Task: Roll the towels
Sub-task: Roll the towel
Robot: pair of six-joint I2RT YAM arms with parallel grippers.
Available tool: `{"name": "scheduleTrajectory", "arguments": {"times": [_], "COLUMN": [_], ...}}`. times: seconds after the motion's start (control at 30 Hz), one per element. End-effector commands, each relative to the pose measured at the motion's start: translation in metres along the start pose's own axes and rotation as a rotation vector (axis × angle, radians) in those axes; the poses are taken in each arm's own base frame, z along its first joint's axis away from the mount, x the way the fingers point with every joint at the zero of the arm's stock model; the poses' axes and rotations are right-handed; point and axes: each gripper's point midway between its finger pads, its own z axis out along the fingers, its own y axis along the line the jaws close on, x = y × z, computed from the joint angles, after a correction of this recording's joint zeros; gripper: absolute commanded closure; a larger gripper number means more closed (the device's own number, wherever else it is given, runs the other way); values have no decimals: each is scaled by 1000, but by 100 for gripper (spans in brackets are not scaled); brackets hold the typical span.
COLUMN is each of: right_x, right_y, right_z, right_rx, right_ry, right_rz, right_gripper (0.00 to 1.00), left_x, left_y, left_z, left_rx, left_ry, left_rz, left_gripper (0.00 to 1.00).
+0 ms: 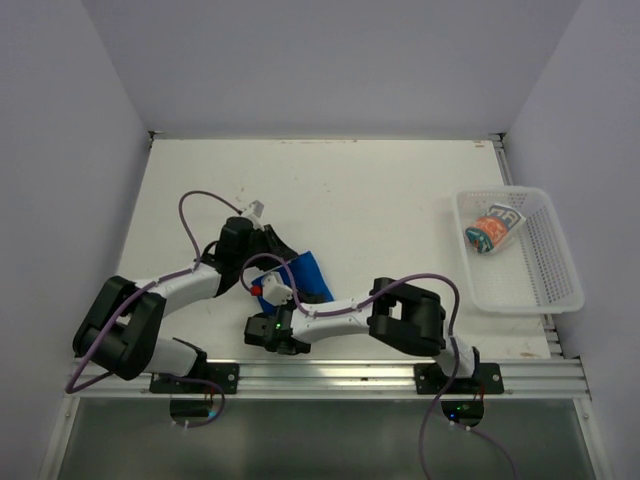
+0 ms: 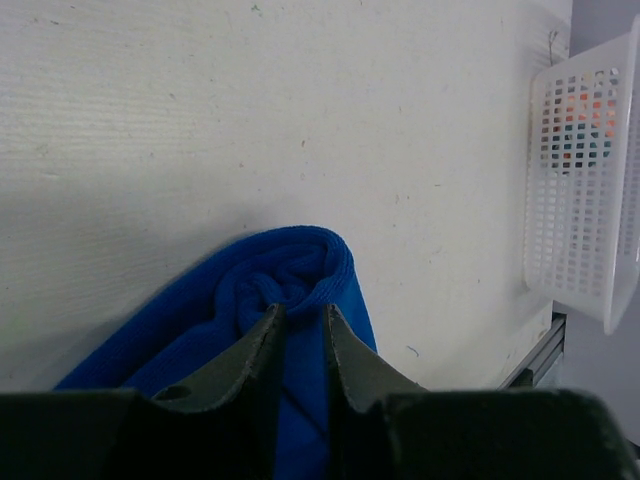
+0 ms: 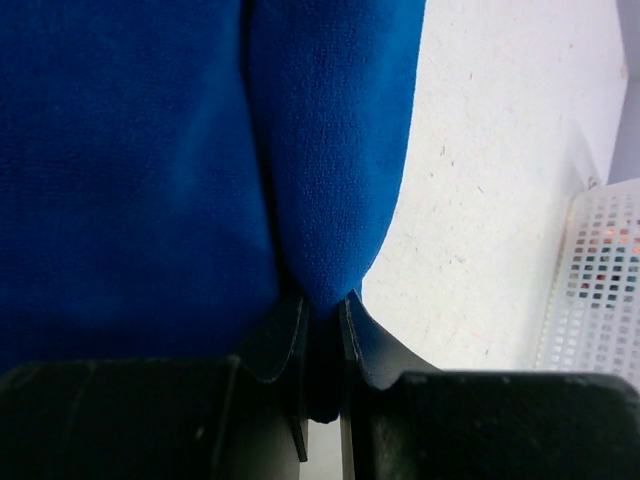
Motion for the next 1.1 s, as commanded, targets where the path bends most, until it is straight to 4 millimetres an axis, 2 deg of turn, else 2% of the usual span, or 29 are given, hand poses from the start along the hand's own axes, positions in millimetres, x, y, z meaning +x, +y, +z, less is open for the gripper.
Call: {"name": "scheduleTrajectory", "arguments": {"times": [0.0, 0.33, 0.53, 0.6, 0.63, 0.8, 0.9, 0.97, 1.0, 1.07], "right_x": [-3, 7, 10, 10, 10, 12, 12, 10, 10, 10], "right_y": [2, 23, 31, 33, 33, 35, 35, 35, 35, 35], "right_z": [-2, 8, 11, 11, 11, 14, 16, 16, 17, 18], "right_rx": [41, 5, -17, -24, -26, -43, -44, -48, -48, -51], "right_ry": [-12, 4, 12, 16, 16, 26, 30, 29, 32, 35], "right_rz": [-44, -115, -116, -118, -117, -98, -92, -85, -82, -77], "right_gripper": [100, 100, 100, 100, 100, 100, 100, 100, 100, 100], "left_x": [-8, -4, -2, -2, 1, -5, -2, -4, 2, 2], "left_y": [-19, -37, -42, -42, -35, -27, -35, -49, -55, -64], "left_z": [-6, -10, -14, -13, -12, -13, -14, -15, -16, -16], "left_rx": [90, 201, 225, 212, 180, 122, 177, 252, 298, 346], "left_ry": [-21, 4, 15, 23, 39, 12, 26, 17, 48, 57], "left_rz": [7, 55, 80, 83, 71, 89, 100, 118, 128, 158], "left_gripper": [75, 75, 77, 78, 78, 77, 77, 77, 77, 77]}}
